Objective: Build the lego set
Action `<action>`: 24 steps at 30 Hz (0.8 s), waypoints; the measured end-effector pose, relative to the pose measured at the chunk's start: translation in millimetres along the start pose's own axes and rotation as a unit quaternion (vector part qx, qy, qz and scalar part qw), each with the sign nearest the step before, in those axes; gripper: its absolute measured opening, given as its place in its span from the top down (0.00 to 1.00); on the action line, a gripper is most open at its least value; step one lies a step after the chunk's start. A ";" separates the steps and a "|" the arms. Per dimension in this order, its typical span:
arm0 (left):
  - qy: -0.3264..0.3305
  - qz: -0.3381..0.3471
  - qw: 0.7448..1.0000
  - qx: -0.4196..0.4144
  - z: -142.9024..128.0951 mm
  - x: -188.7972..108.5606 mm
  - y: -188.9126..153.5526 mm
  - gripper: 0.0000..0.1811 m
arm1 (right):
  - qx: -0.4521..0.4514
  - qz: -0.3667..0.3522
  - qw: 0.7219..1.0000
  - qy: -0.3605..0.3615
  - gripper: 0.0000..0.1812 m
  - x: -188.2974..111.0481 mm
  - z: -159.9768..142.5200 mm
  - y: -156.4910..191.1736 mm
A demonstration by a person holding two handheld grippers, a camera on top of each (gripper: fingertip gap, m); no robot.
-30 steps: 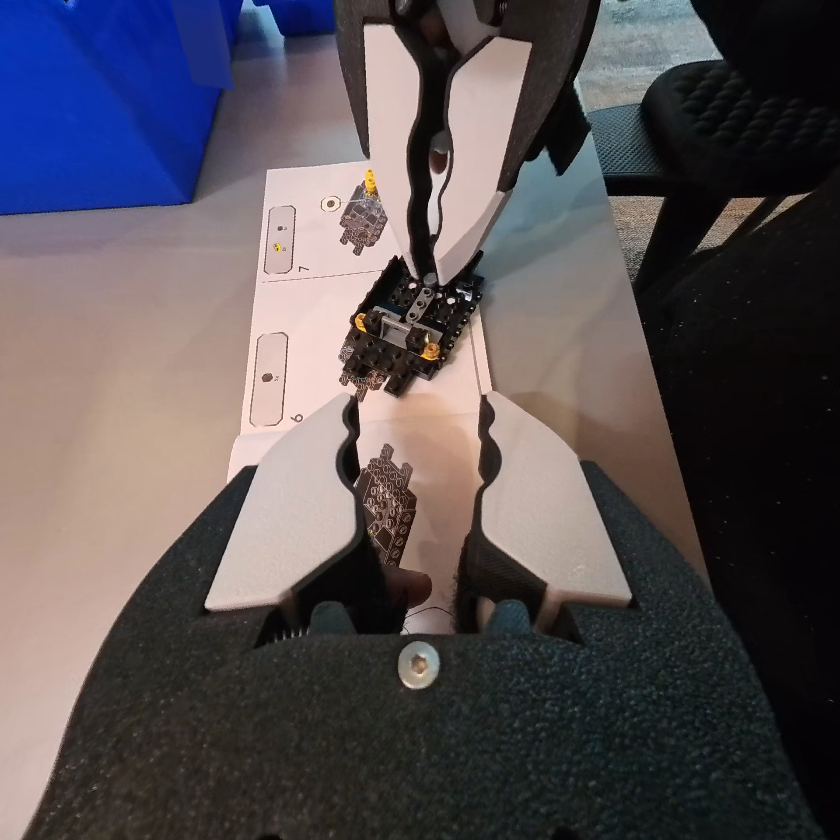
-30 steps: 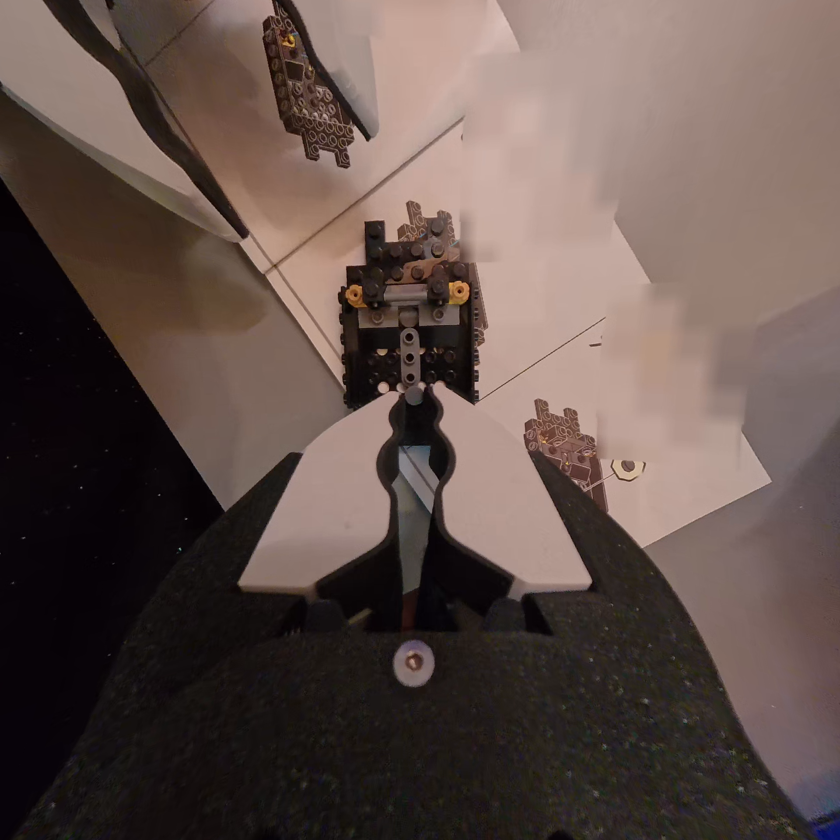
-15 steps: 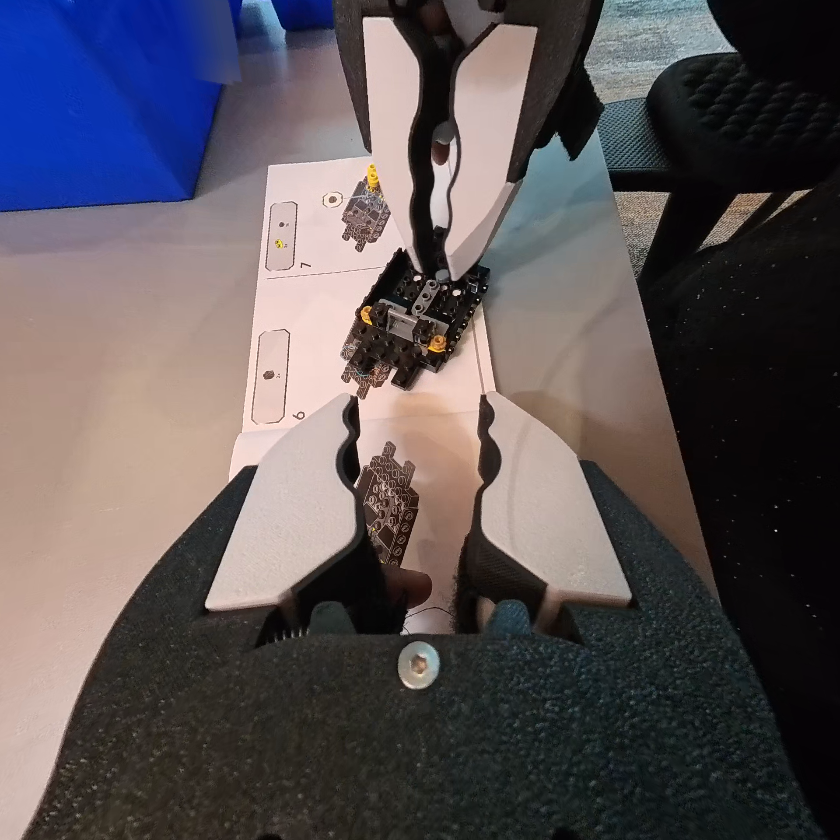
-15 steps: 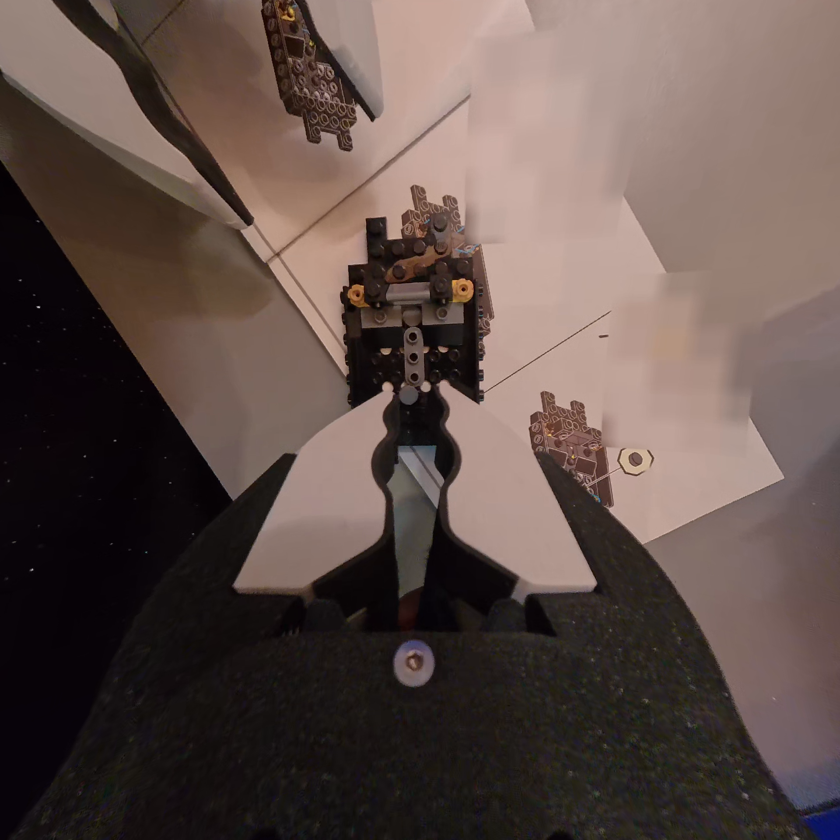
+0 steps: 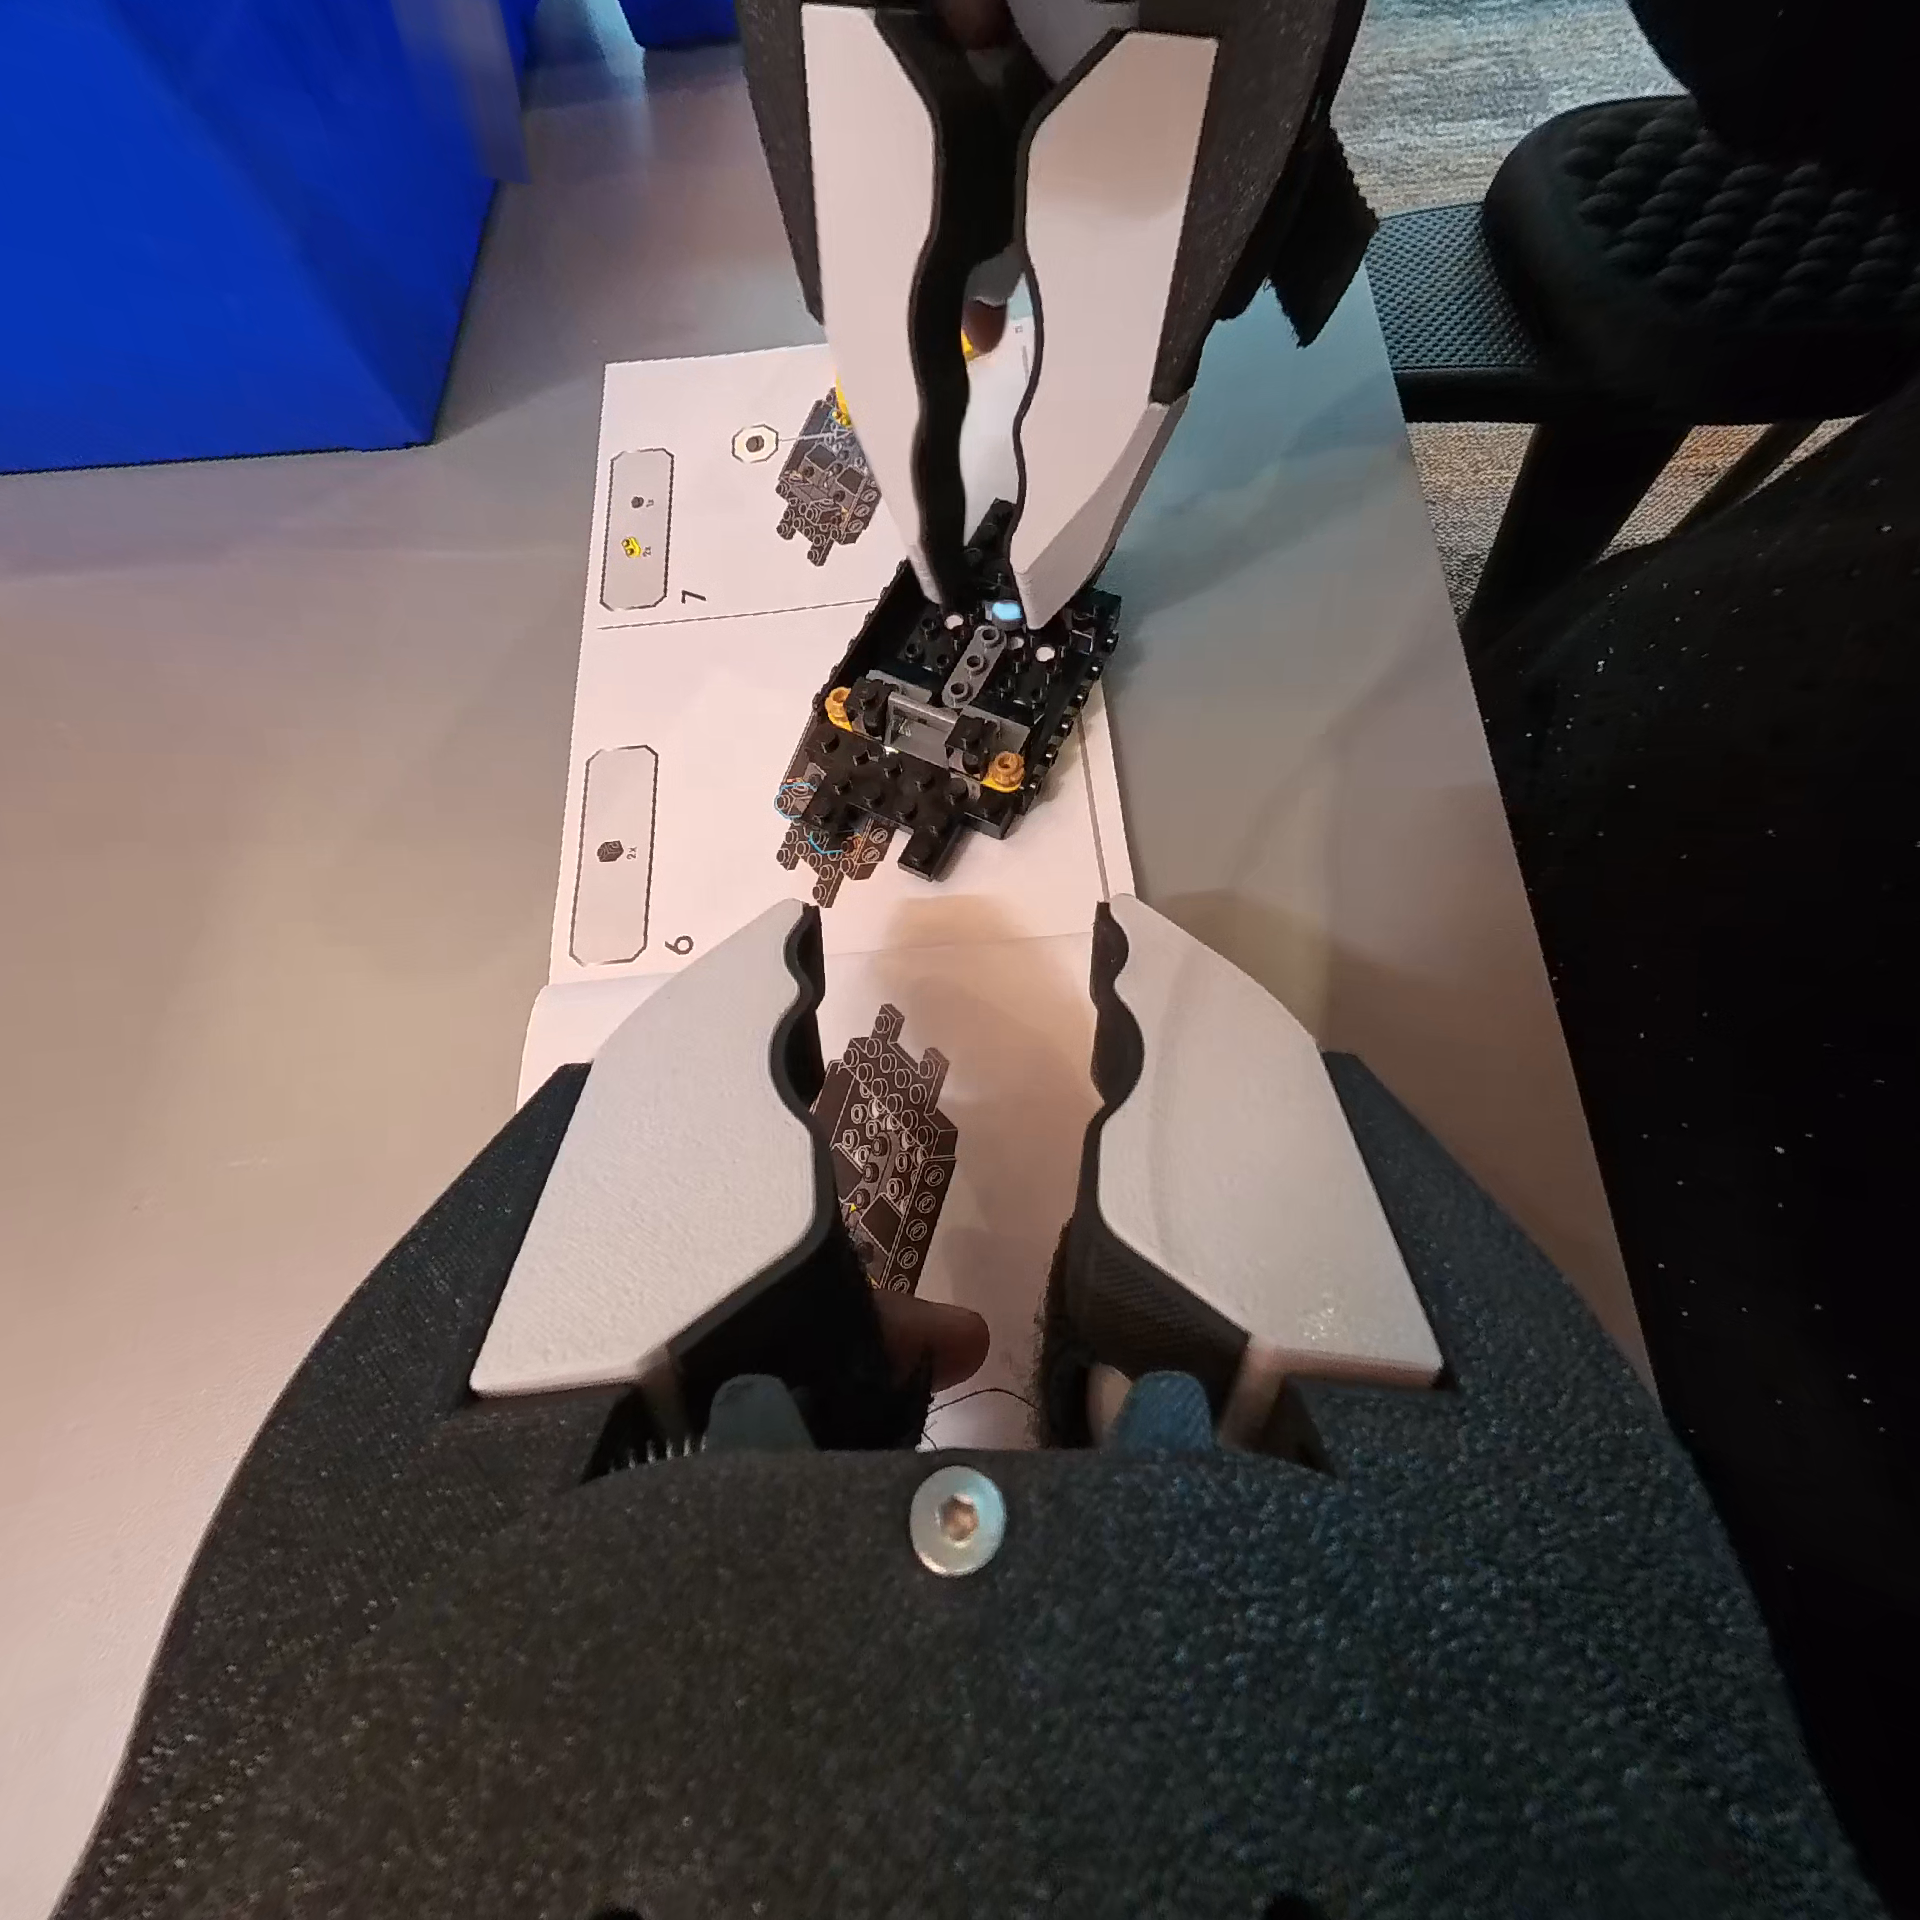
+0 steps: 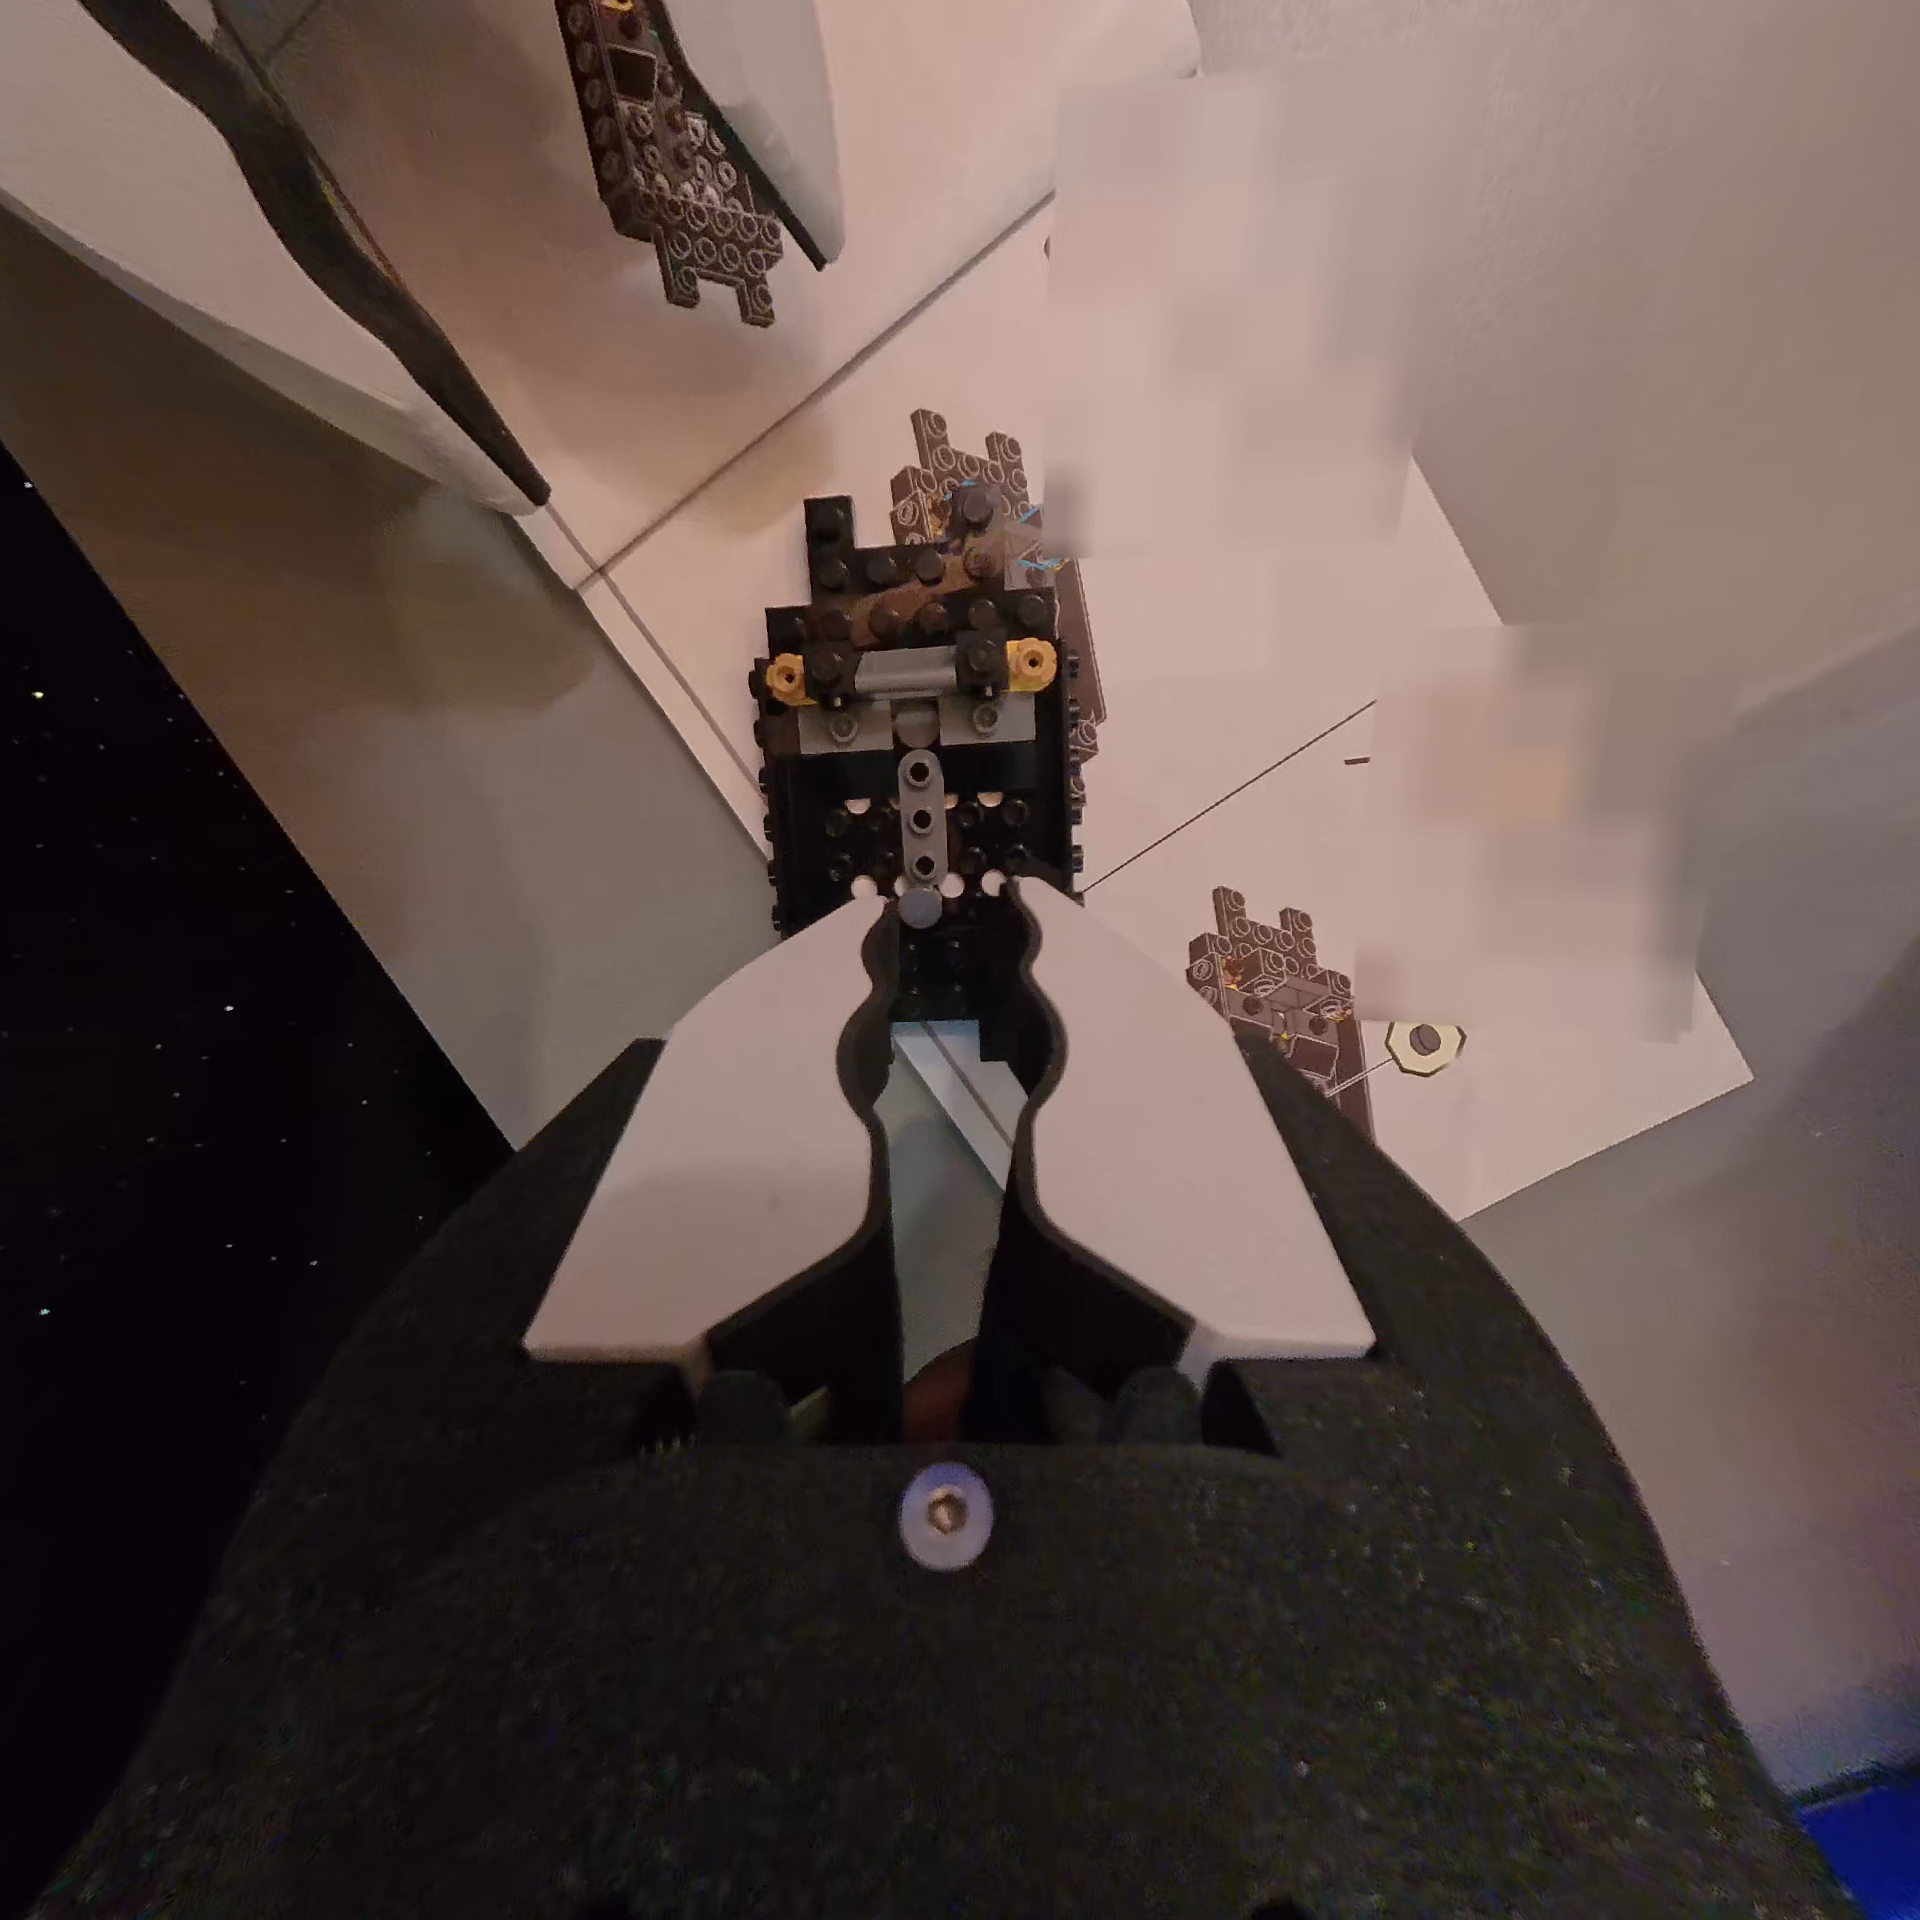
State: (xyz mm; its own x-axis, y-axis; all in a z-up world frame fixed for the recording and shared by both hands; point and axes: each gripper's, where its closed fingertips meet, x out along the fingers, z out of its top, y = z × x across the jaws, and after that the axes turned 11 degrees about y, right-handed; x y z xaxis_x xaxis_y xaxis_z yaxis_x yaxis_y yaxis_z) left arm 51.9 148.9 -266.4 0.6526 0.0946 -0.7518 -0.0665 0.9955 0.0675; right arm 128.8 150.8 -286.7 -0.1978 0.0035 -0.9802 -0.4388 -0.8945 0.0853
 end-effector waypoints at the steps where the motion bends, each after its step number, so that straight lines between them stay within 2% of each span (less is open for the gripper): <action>1: -0.001 0.000 1.000 0.000 0.2 -0.2 0.1 0.73 | -0.001 -0.002 1.000 0.001 0.90 -0.3 0.0 -0.7; 11: 0.000 0.001 1.000 -0.001 -0.6 0.3 0.8 0.73 | -0.005 0.008 1.000 -0.014 0.90 -4.9 -0.8 1.4; 15: -0.001 0.002 1.000 0.000 0.1 0.2 1.0 0.73 | -0.003 0.011 0.998 -0.069 1.00 -18.7 5.1 -4.9; 17: -0.002 0.002 1.000 0.000 0.4 0.7 0.7 0.73 | -0.001 0.036 0.995 -0.088 1.00 -20.7 8.2 -4.2; 24: -0.014 0.007 1.000 0.013 10.2 0.1 -3.0 0.73 | -0.032 0.058 0.997 -0.049 1.00 -5.9 6.8 1.1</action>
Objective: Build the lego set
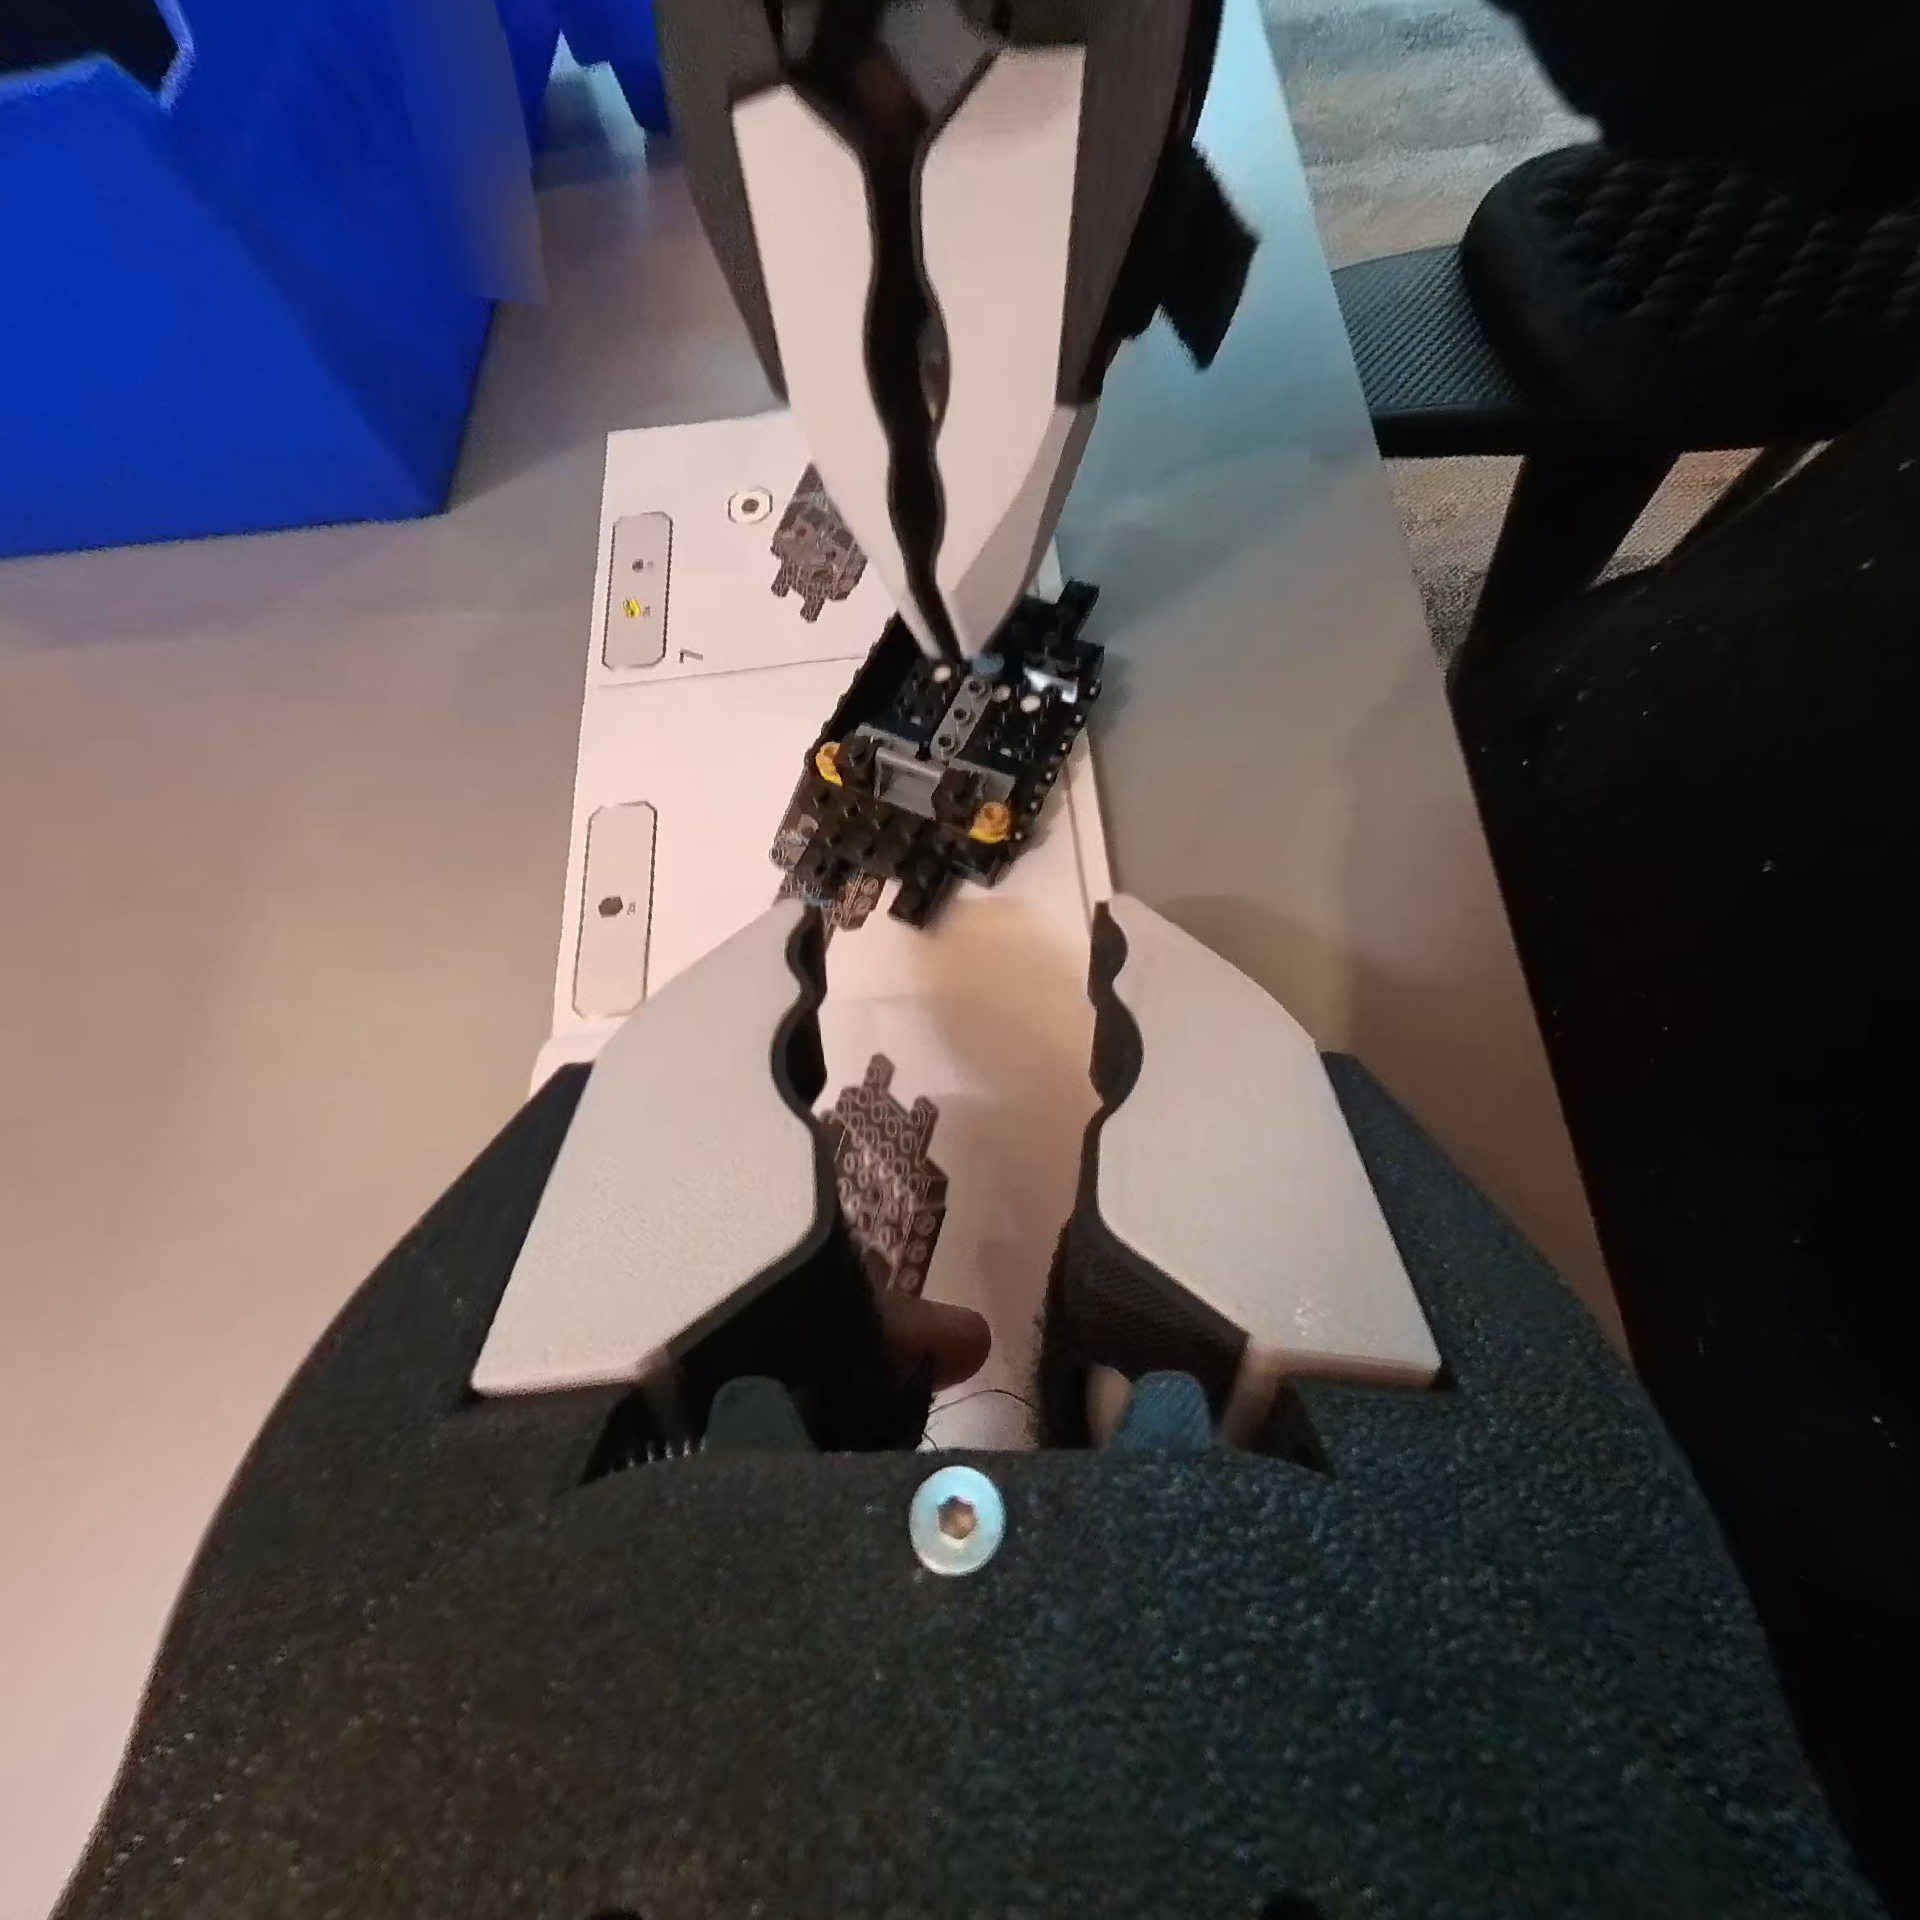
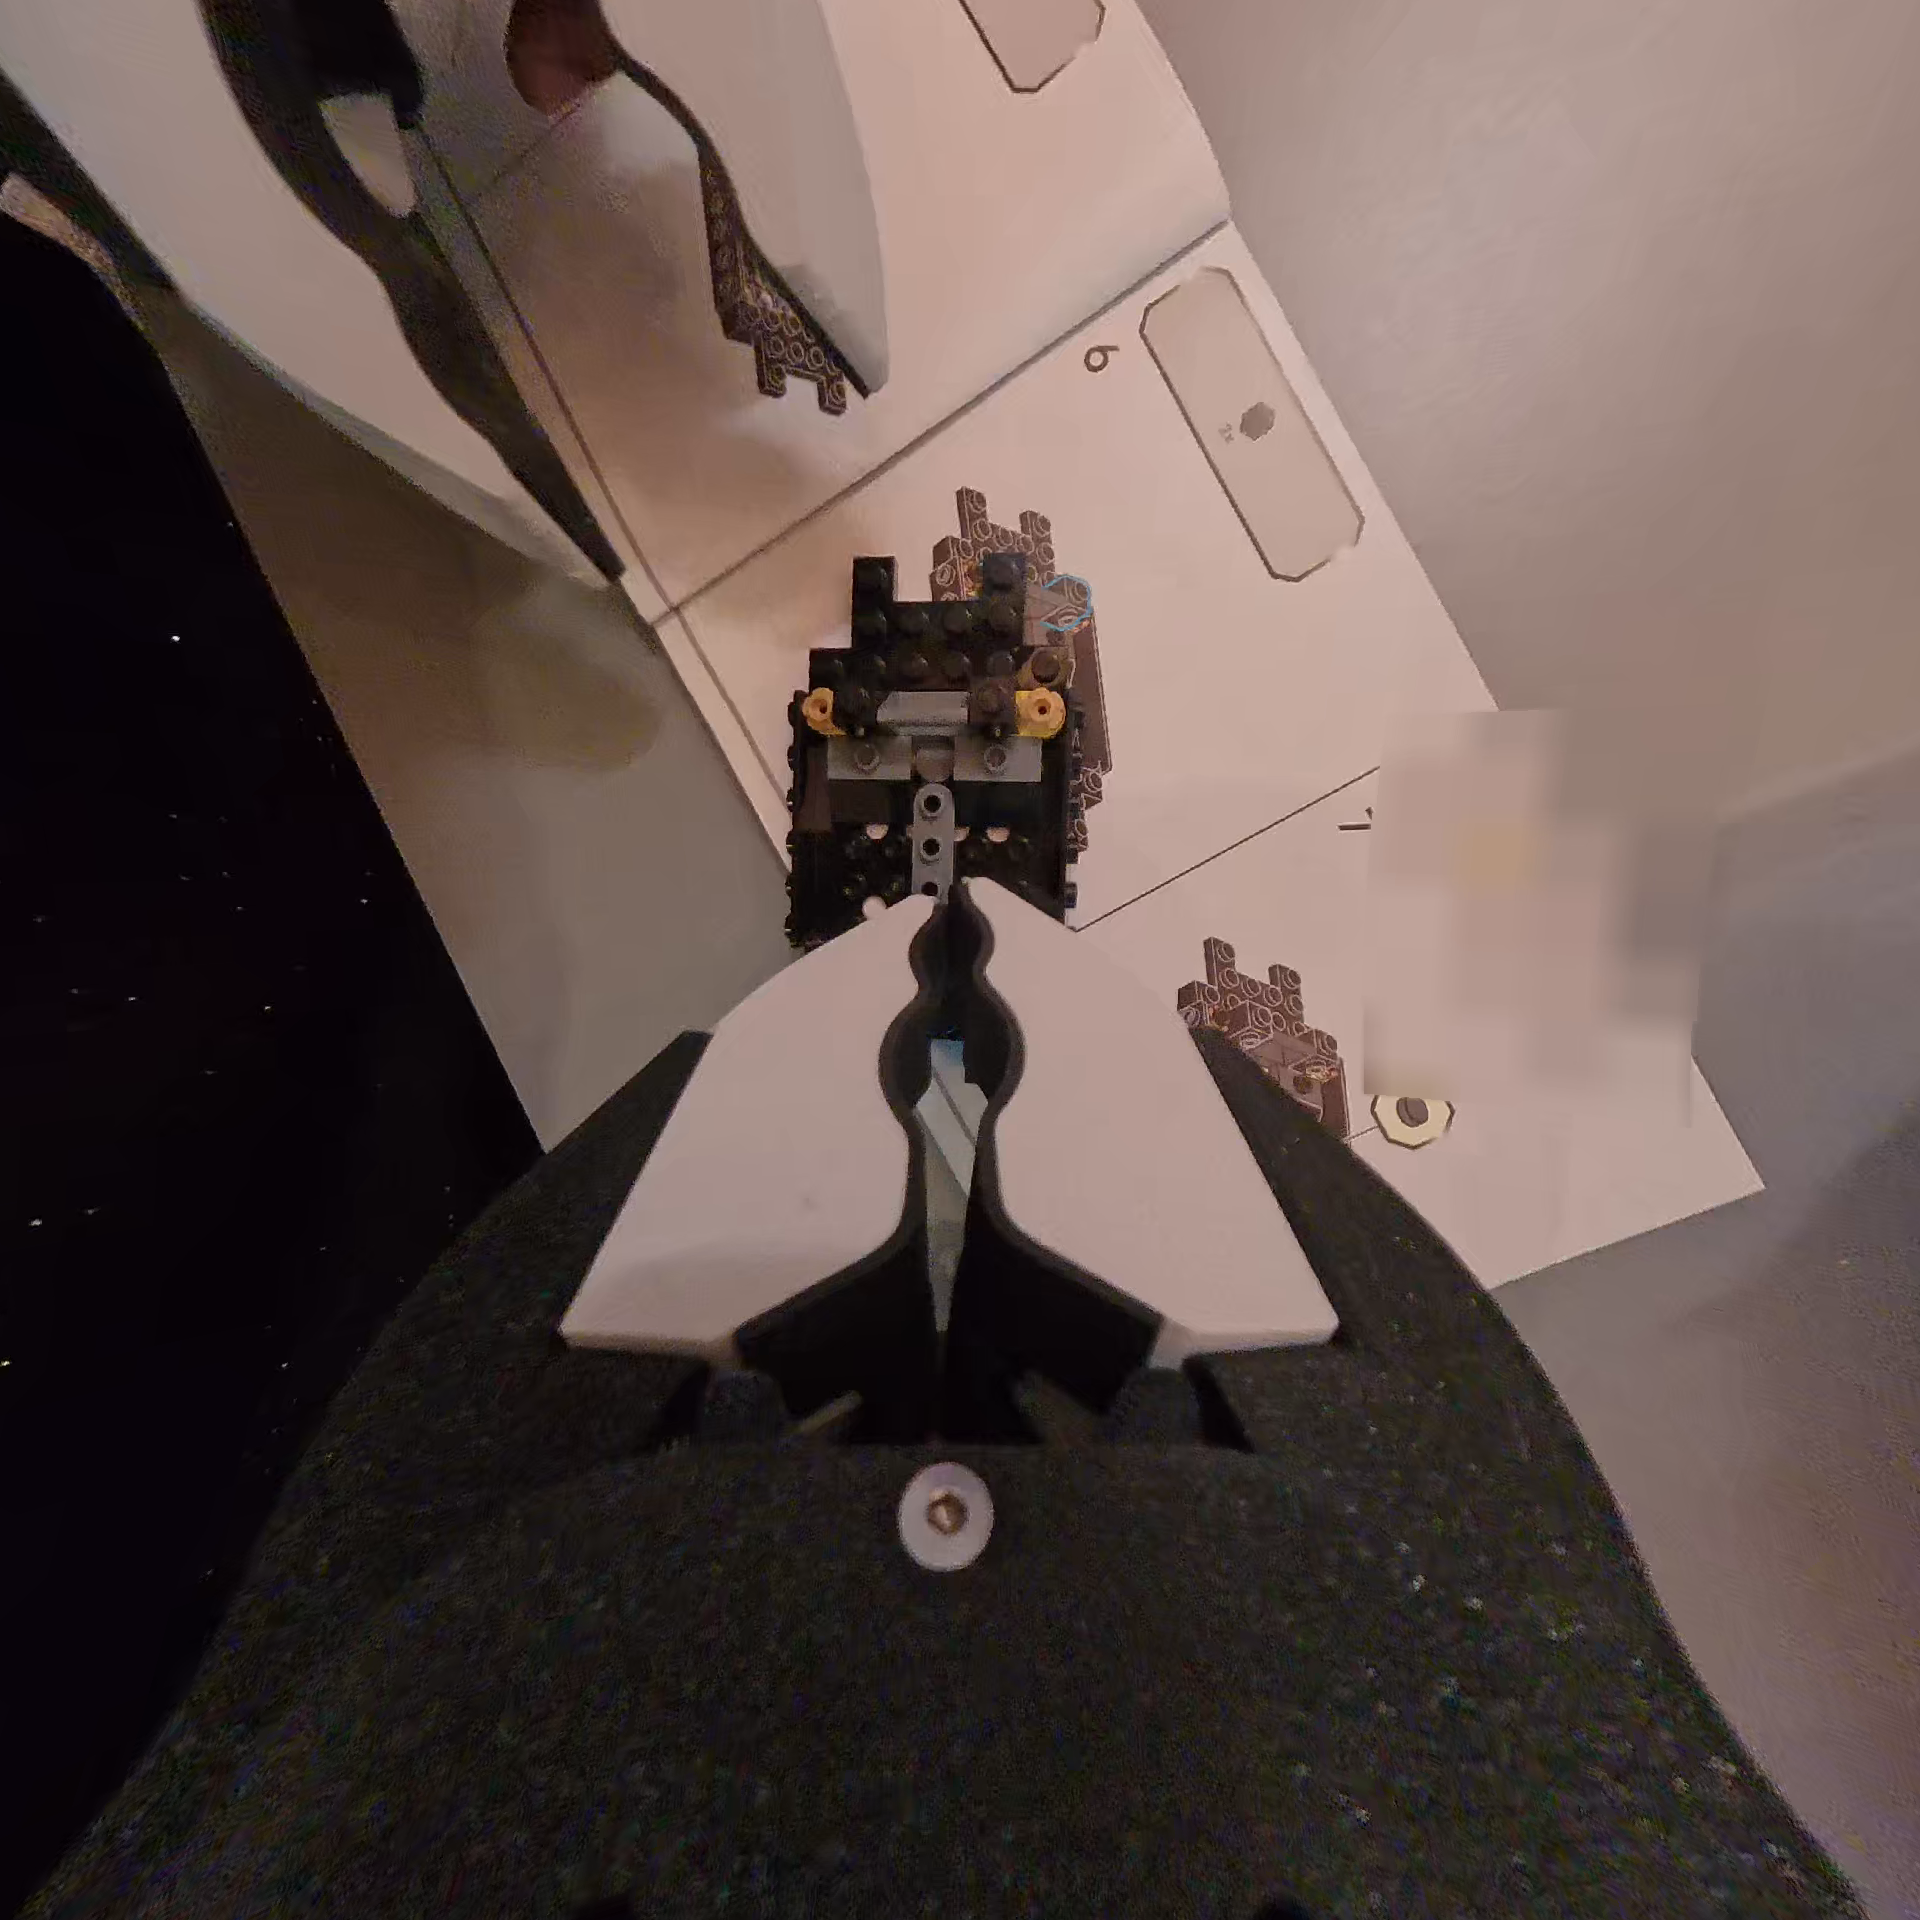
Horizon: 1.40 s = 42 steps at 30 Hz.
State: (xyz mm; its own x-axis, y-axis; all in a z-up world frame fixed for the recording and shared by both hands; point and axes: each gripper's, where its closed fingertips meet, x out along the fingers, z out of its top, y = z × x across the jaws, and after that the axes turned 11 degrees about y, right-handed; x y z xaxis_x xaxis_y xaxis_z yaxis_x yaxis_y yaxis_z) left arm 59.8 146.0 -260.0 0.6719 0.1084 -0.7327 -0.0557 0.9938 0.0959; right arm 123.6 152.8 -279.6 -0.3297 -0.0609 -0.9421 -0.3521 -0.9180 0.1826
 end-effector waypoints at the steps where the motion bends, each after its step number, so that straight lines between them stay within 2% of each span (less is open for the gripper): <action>1: -0.006 0.001 1.000 0.005 3.9 -0.8 -1.0 0.73 | -0.002 0.000 1.000 0.004 1.00 1.0 -0.3 0.1; 7: -0.014 -0.002 0.999 0.031 18.6 4.6 -7.6 0.73 | -0.011 -0.007 1.000 0.017 1.00 1.0 -4.1 -0.4; 16: 0.000 -0.038 0.995 0.094 35.4 31.5 -35.4 0.73 | -0.013 0.000 1.000 0.010 1.00 4.3 -2.6 1.3; 25: 0.069 -0.060 0.993 0.077 20.7 55.2 -40.6 0.73 | -0.014 0.000 1.000 0.010 1.00 4.6 -2.4 0.6; 30: 0.067 -0.070 0.993 0.064 22.3 55.9 -41.4 0.73 | -0.014 -0.004 1.000 0.019 1.00 4.1 -6.3 -1.4; 34: 0.064 -0.074 0.993 0.059 22.4 55.7 -41.5 0.73 | -0.010 -0.006 1.000 -0.003 1.00 0.0 0.3 -2.9; 42: 0.063 -0.073 0.994 0.059 22.2 56.0 -41.5 0.73 | -0.015 -0.010 1.000 0.014 1.00 4.3 -4.1 -2.9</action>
